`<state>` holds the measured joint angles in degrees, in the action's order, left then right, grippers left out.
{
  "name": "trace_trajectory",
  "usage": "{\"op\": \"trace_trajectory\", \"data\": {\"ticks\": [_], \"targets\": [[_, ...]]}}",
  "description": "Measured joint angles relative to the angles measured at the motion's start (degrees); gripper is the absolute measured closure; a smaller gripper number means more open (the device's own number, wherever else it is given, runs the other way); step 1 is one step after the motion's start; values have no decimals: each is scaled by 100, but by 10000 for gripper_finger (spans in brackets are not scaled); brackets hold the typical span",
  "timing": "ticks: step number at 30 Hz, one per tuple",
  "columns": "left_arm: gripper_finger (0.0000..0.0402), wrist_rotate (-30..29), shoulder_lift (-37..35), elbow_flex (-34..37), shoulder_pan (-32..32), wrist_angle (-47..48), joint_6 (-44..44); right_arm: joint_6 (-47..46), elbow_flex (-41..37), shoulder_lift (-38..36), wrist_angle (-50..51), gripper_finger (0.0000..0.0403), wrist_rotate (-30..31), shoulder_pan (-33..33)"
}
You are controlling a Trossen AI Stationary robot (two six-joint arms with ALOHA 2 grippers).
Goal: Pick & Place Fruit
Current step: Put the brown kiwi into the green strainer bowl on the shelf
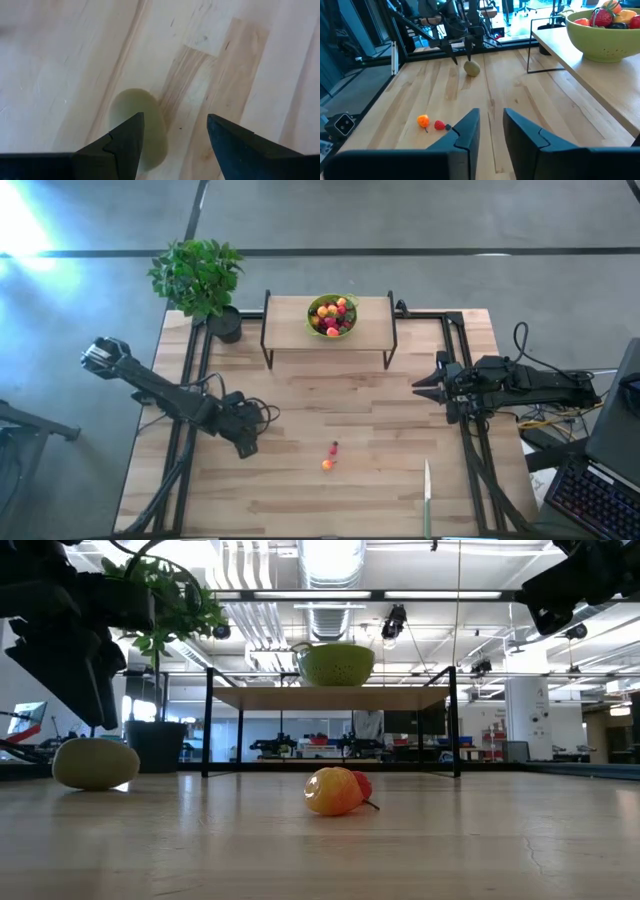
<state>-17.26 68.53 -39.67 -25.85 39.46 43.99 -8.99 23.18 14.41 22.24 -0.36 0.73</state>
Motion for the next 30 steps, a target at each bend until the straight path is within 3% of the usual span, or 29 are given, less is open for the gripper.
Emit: {"op": "trace_trajectory", "data": {"ticks": [6,20,26,30], "targets": [[179,-44,-39,-117,0,645,172,0,0,0,0,302,2,2],[179,-253,-42,-556,24,645,51,0,0,0,0,263,0,0],[179,-1050,-48,-837,24,784,-52,0,0,0,0,247,0,0],[179,-1013,-50,-854,24,807,274,0,0,0,0,237,1,0]]}}
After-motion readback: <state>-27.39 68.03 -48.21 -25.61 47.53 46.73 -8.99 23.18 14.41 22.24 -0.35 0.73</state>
